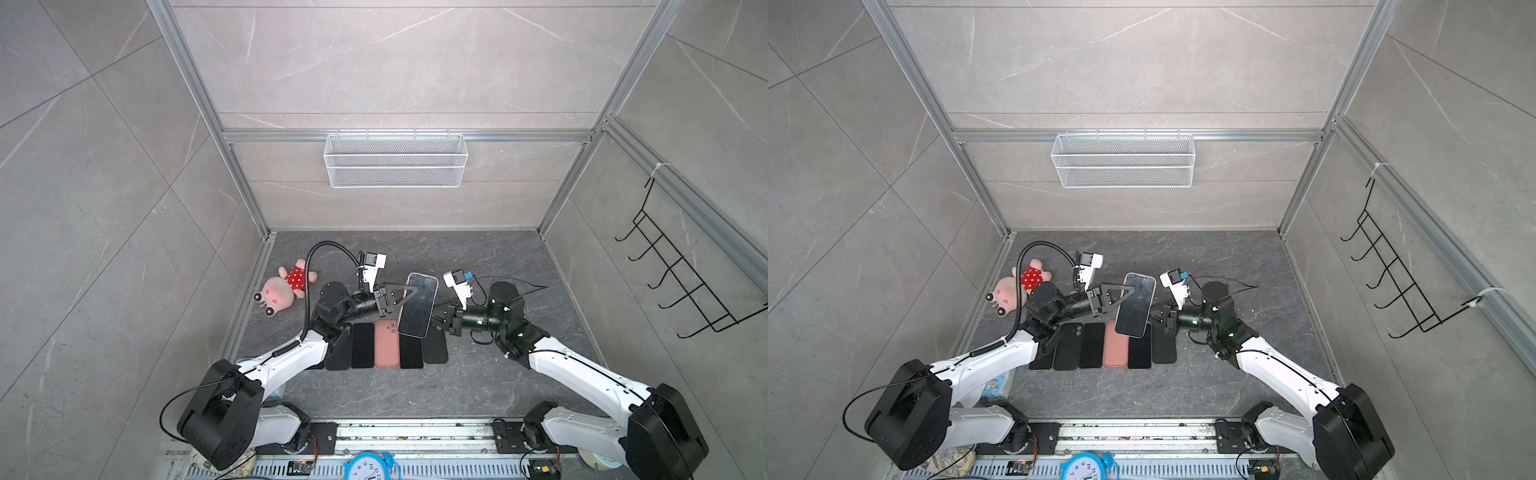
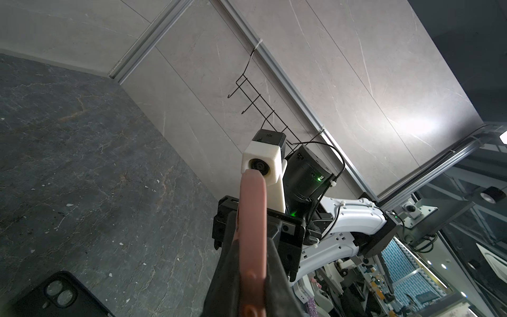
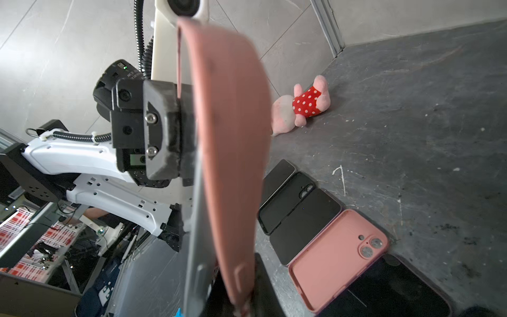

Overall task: Take the phone out of the phone case
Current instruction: Remove the phone case from the phone.

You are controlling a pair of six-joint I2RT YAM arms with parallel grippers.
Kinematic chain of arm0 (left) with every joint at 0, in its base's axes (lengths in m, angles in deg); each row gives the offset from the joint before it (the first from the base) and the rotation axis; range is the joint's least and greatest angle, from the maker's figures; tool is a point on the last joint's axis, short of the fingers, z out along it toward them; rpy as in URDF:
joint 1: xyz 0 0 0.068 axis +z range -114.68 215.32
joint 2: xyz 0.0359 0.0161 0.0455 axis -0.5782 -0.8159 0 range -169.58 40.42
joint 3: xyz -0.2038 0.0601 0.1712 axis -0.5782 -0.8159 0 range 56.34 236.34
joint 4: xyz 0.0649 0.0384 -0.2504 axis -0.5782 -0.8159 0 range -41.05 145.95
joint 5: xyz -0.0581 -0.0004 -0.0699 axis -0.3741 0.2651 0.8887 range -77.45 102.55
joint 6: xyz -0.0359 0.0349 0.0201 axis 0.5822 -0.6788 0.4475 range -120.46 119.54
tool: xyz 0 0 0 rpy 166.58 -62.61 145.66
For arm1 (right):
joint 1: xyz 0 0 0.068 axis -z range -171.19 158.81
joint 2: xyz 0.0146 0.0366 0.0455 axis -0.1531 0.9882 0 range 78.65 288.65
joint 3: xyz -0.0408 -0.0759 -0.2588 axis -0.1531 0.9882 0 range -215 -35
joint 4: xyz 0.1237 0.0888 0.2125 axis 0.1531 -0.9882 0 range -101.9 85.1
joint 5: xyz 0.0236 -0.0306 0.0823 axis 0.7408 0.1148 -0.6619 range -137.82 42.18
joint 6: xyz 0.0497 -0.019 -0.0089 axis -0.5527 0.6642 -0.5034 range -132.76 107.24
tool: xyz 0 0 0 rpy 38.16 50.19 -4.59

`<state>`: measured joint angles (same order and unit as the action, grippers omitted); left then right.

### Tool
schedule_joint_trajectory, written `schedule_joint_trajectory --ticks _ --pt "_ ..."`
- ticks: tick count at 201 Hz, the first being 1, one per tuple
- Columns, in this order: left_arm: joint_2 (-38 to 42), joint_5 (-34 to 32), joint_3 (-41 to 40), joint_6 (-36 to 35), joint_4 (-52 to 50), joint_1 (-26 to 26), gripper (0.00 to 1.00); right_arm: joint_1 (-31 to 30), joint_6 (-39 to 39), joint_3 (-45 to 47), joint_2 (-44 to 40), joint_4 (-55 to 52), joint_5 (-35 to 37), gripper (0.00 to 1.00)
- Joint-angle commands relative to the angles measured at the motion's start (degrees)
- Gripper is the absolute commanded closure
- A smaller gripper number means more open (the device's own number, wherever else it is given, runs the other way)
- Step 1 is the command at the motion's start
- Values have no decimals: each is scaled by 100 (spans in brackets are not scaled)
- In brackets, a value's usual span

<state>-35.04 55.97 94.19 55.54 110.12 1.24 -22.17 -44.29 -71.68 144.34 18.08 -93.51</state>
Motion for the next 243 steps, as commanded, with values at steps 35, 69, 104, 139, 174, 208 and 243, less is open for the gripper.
schedule_joint_trajectory --ticks 35,69,104,139,174,208,243 --pt "-385 -313 -116 94 -465 -199 94 -83 -580 -15 -683 901 73 100" --pt "-505 -615 -133 28 -697 -287 63 -79 -766 -49 -808 348 178 100" --pt "-320 -1072 -196 -316 -1353 -378 41 -84 -813 -121 -822 -641 488 100" --pt "-179 -1280 -160 -650 -1695 -593 36 -81 -808 -130 -628 -1228 660 100" --pt "79 -1737 -144 -1296 -2576 -890 33 -85 -846 -214 -389 -1663 736 100" --pt "304 -2098 -150 -1774 -3275 -1138 31 -77 -999 -169 -211 -1708 737 100" --pt "-368 -2489 -119 -1639 -3237 -1187 38 -83 -1187 -64 369 -1226 687 100"
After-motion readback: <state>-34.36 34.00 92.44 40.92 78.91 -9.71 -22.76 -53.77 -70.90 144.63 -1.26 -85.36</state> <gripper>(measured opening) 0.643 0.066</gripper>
